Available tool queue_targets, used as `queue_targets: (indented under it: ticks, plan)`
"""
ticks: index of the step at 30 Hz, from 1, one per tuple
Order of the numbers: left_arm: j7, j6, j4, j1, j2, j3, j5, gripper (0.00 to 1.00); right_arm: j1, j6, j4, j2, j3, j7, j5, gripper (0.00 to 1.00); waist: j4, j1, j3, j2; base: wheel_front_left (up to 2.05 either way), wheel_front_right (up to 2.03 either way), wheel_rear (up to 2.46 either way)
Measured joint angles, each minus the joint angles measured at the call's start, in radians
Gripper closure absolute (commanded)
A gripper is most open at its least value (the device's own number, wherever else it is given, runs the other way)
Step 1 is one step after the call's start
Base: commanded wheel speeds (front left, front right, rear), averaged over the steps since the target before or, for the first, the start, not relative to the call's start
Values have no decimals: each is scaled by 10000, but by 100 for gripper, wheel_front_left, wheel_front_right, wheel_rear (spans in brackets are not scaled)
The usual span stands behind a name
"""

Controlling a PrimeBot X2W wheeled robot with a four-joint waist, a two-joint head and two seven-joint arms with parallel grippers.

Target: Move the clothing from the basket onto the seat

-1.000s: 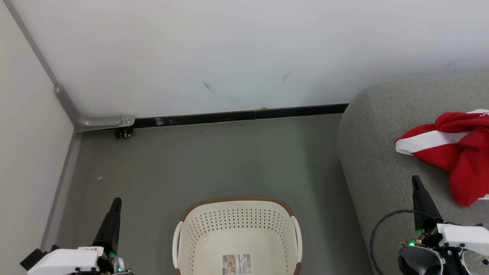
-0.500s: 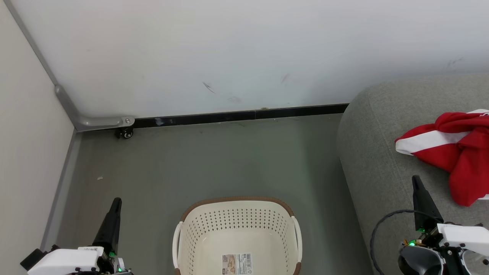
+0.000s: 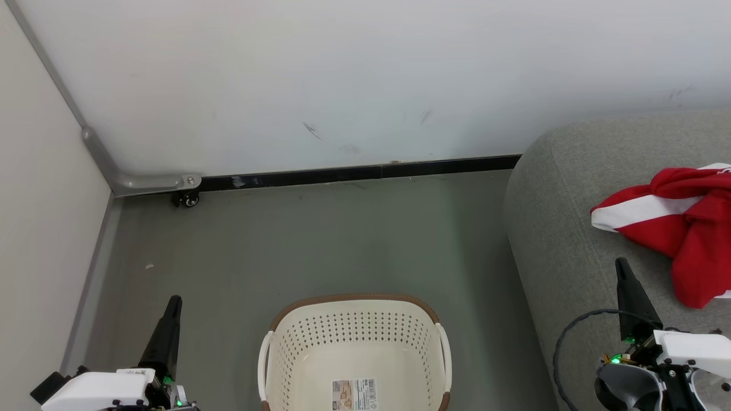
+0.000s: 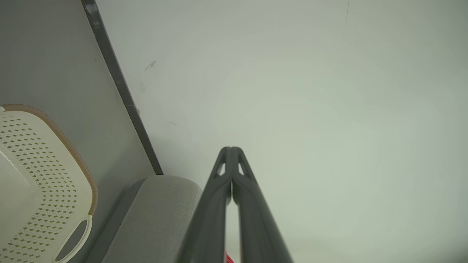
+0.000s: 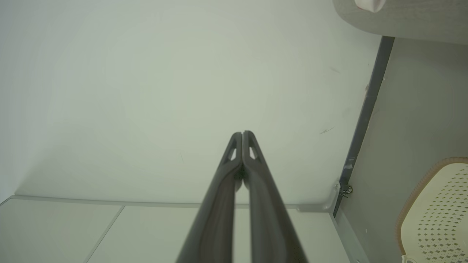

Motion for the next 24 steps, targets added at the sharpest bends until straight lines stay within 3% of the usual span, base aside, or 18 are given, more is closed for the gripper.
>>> queue_targets:
  ticks: [24]
  plan:
    - [-2,0,-8,0,0,-2,0,100,-1,0,0,4,-21,2,0,100,0,-1,2,0,0,0,0]
